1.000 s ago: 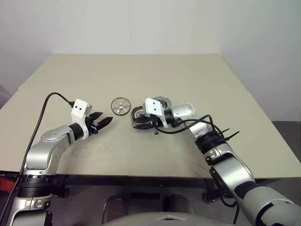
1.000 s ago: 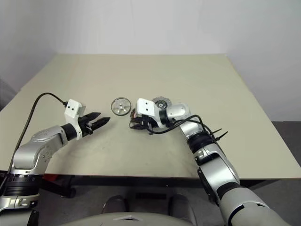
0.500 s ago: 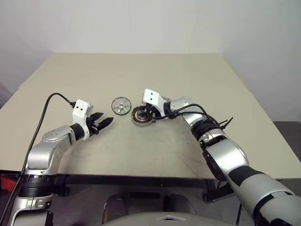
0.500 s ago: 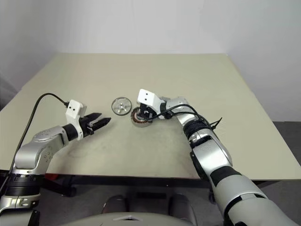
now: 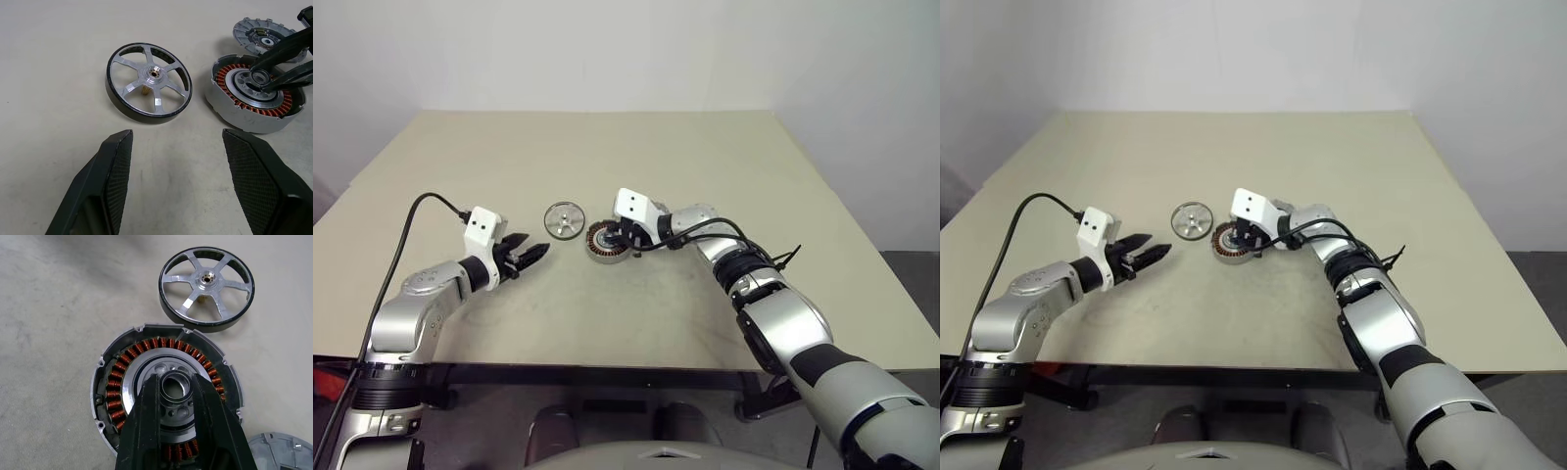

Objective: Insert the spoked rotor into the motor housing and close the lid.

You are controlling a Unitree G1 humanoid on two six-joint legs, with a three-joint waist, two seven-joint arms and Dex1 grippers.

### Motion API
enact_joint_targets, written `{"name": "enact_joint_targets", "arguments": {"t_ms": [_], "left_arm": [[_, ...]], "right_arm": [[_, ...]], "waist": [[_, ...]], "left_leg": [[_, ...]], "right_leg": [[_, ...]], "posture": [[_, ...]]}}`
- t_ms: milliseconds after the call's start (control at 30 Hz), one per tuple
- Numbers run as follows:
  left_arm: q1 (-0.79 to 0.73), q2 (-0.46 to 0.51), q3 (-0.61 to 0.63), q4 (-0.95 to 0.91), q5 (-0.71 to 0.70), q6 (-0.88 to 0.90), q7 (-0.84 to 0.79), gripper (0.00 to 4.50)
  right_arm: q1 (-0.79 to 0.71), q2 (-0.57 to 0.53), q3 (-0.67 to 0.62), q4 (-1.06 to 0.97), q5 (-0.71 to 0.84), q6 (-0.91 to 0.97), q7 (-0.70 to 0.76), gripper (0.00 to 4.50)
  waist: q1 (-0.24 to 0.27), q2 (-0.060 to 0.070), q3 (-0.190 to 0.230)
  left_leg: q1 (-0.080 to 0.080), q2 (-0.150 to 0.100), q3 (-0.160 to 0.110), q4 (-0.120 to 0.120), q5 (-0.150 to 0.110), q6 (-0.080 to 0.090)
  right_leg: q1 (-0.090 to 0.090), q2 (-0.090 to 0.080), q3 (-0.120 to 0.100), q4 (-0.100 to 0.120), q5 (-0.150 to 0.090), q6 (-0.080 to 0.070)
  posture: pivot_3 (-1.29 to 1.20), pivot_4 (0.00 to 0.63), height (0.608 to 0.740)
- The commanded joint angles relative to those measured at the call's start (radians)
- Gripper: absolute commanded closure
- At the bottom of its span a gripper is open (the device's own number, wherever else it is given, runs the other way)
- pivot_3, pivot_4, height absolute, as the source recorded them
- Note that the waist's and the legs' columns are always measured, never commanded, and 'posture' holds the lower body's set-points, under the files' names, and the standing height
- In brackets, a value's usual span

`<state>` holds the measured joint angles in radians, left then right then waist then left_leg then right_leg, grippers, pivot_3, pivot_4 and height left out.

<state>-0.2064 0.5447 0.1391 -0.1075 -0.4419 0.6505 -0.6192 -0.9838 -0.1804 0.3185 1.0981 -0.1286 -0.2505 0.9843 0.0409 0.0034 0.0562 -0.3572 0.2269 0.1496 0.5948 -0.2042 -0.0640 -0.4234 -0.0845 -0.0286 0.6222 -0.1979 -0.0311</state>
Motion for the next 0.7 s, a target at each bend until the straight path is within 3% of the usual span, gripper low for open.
{"name": "enact_joint_targets", "arguments": {"t_ms": [33,700], "left_arm": [[-0.020,0.006,0.010,-0.017,0.001,-0.018,-0.004,1.41],[-0.012,0.003,0.014,-0.030,-0.002,-0.014,0.002,1.41]], "right_arm": [[-0.011,0.003,-0.026,-0.009,0.004,-0.013,-0.004,3.86],[-0.016,0.014,-0.032,0.029,-0.019,-0.008,-0.024,3.86]], "waist": [[0.000,0.000,0.000],[0.000,0.000,0.000]], "left_leg": [[0.000,0.000,0.000,0.000,0.000,0.000],[0.000,0.000,0.000,0.000,0.000,0.000]], "right_leg": [[0.000,0.000,0.000,0.000,0.000,0.000],[0.000,0.000,0.000,0.001,0.000,0.000]], "posture": [[0.00,0.000,0.740],[0.00,0.000,0.740]]}}
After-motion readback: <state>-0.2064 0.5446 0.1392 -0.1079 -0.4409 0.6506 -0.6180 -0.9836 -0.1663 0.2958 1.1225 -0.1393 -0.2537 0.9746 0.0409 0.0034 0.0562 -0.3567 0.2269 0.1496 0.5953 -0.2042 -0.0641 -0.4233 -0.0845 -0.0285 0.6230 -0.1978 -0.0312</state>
